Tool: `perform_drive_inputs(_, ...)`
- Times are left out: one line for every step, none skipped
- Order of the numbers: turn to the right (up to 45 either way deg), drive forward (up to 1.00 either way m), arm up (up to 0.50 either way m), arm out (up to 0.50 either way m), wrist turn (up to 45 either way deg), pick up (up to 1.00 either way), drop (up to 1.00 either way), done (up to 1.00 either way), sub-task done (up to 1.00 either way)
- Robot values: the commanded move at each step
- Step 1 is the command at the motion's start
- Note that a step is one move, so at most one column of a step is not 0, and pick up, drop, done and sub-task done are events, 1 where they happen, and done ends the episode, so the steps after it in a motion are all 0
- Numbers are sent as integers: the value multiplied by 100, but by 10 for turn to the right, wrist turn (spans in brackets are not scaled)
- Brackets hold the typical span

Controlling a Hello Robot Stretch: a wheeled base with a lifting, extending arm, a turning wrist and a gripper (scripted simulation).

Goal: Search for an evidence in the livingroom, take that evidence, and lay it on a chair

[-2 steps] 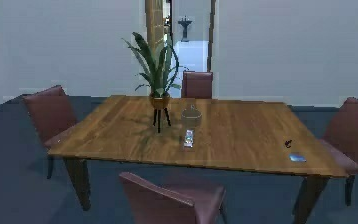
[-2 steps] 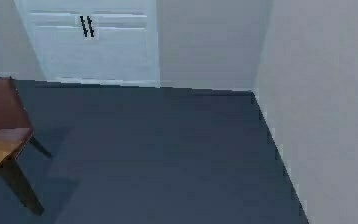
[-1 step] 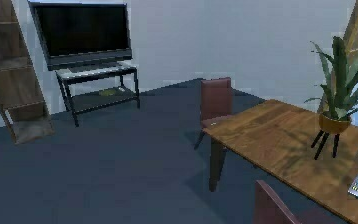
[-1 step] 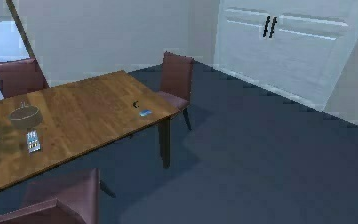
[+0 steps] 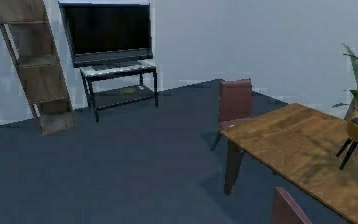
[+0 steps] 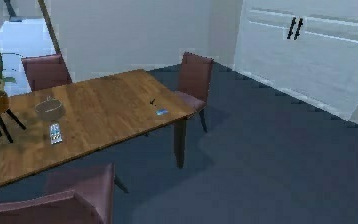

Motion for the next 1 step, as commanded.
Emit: perform_drive_inputs(-30,0,0,0,0,0,0,0,0)
